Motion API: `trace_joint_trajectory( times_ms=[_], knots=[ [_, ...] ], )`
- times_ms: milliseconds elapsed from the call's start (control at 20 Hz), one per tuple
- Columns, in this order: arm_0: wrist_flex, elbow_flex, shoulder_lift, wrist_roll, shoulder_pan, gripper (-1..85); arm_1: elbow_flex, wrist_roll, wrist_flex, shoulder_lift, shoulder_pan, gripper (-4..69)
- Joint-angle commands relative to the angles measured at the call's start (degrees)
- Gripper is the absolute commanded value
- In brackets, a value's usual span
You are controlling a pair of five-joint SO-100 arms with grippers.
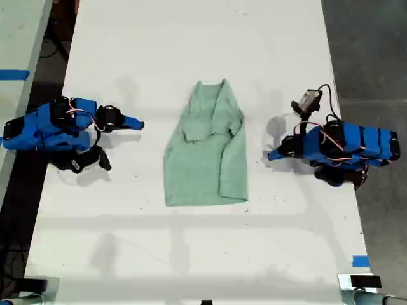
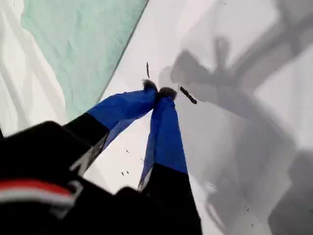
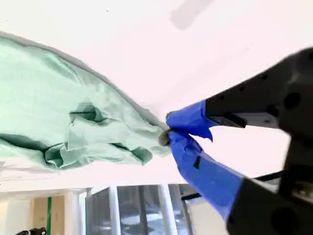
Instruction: Fold t shirt
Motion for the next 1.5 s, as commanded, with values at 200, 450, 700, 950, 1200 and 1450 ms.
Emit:
trace_joint_trajectory(
  times_ms=[200,450,700,950,1200,1450],
  knots=[
    [-2.90,0.97,0.35,-3.43,3.78,-0.1,1.93,3.43,0.62,0.70,-2.02,1.3],
    [-1.32,-0.18,0.35,-4.75,5.36,-0.1,0.70,4.13,2.55,0.70,-3.52,1.3],
    [-0.44,-10.46,-16.08,-10.46,3.52,-0.1,0.79,3.78,2.72,0.70,-2.99,1.3],
    [7.56,-56.34,-79.10,-23.55,18.46,4.3,0.88,3.96,2.72,0.70,-2.81,1.3],
    [15.91,-75.67,-103.27,-33.13,21.36,23.9,0.88,3.96,2.81,0.70,-2.99,1.3],
    [11.69,-80.51,-113.73,-33.75,22.32,23.0,0.88,3.87,2.81,0.70,-3.16,1.3]
  ],
)
